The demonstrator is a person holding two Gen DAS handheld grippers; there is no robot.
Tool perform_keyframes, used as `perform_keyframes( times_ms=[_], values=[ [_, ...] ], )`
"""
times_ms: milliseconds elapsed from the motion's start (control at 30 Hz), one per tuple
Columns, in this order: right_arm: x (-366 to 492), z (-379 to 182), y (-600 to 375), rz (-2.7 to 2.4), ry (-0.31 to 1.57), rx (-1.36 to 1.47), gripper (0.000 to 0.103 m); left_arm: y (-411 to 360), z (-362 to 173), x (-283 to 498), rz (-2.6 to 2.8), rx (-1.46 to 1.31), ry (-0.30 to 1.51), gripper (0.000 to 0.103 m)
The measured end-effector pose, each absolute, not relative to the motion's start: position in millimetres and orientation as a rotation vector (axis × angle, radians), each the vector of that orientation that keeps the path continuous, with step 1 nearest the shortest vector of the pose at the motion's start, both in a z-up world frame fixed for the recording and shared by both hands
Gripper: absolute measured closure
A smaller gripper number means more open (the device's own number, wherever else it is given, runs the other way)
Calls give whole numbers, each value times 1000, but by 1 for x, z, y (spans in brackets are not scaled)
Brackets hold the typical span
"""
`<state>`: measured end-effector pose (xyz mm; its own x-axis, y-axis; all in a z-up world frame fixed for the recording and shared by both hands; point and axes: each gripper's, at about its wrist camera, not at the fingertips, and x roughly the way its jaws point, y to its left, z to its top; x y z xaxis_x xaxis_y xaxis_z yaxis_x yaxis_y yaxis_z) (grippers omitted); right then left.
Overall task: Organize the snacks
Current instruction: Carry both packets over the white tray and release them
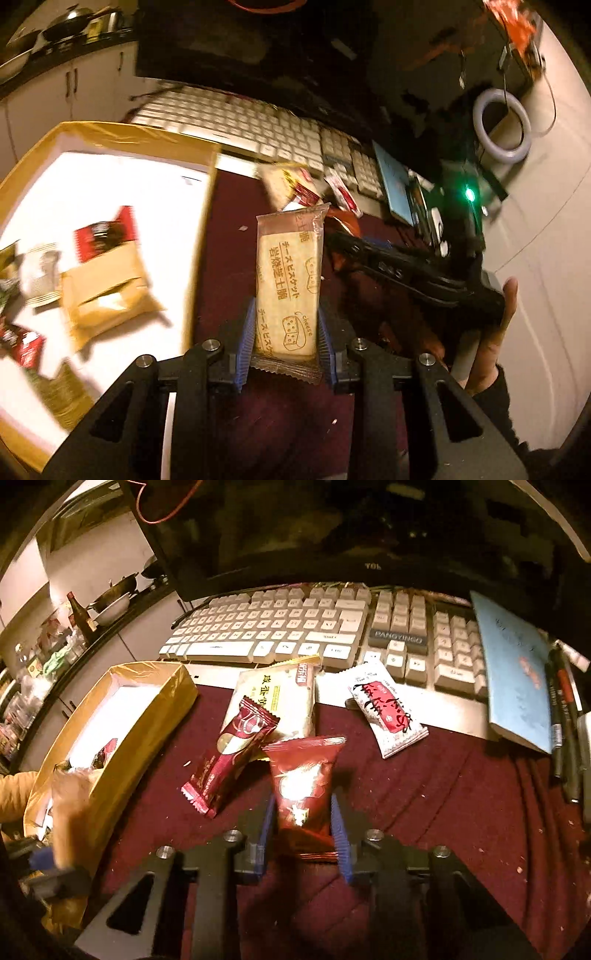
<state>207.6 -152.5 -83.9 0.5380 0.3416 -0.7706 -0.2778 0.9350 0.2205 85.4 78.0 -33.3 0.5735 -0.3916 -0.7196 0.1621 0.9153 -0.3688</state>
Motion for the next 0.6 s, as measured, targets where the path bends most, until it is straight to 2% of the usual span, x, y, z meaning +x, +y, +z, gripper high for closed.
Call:
perform_keyframes(
  times_ms=[300,467,600],
  values=[
    [163,-28,-129,501,838,245,76,140,-3,72,-259,-372,812,74],
    [175,-4,-67,649,848,222,76,200,19,79,-98,-437,748,74],
    [200,-6,-15,650,853,174,76,231,14,106,17,-419,763,74]
  ],
)
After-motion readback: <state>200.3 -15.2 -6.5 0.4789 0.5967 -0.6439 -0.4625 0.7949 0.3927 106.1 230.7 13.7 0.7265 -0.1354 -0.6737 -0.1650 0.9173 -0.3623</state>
